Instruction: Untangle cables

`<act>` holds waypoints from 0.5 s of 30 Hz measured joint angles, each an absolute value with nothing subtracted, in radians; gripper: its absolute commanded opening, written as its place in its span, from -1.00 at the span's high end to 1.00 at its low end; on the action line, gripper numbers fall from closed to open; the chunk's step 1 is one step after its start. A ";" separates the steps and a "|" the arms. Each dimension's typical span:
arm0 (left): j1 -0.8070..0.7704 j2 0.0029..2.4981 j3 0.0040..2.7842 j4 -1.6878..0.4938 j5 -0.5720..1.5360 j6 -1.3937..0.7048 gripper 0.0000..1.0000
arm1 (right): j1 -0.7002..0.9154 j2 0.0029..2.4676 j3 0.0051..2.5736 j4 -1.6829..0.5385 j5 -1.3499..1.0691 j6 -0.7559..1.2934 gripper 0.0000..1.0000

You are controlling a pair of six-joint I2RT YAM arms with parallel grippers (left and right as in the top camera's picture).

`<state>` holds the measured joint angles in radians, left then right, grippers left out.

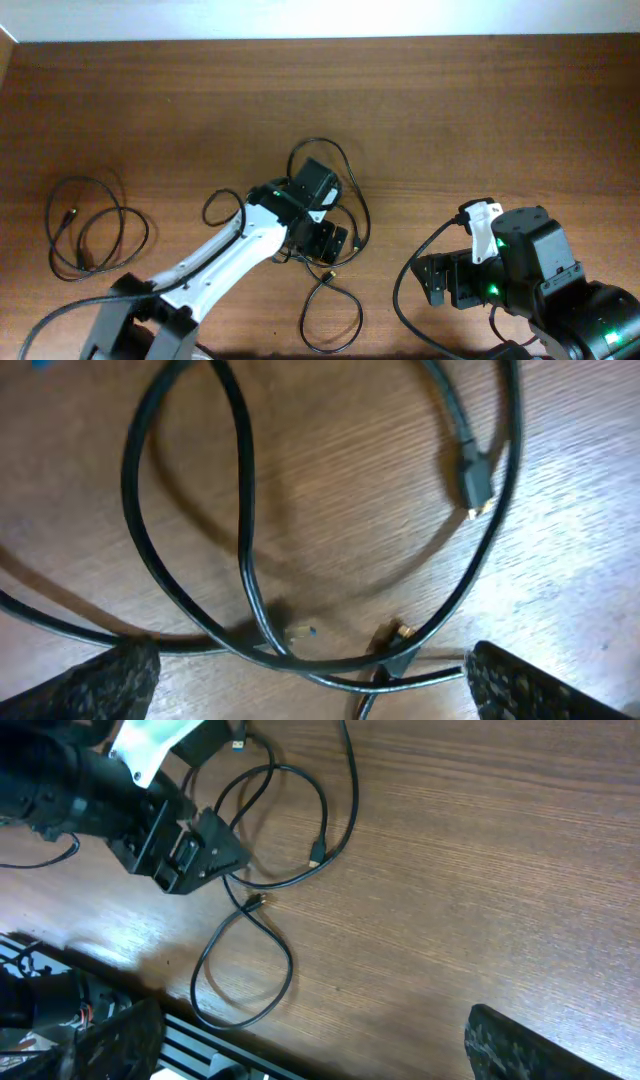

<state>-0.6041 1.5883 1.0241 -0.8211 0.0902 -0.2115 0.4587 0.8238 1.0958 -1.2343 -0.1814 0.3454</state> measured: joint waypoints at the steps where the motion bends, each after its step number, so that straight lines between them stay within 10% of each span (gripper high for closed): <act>1: -0.604 1.599 1.023 -0.847 0.090 -0.241 -0.98 | 0.459 0.824 1.096 -1.234 -0.181 0.345 -0.89; 9: -0.604 1.599 0.979 -0.850 0.045 -0.641 -0.99 | 0.459 0.824 1.096 -1.235 -0.181 0.348 -0.90; 12: -0.604 1.599 0.945 -0.830 0.045 -0.684 -0.30 | 0.459 0.824 1.096 -1.234 -0.181 0.348 -0.89; 15: -0.604 1.599 0.943 -0.818 0.045 -0.702 -0.21 | 0.459 0.824 1.096 -1.234 -0.181 0.348 -0.89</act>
<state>-0.6041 1.5993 0.9432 -0.8177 0.0448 -0.7017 0.4587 0.8238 1.0958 -1.2343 -0.1814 0.3485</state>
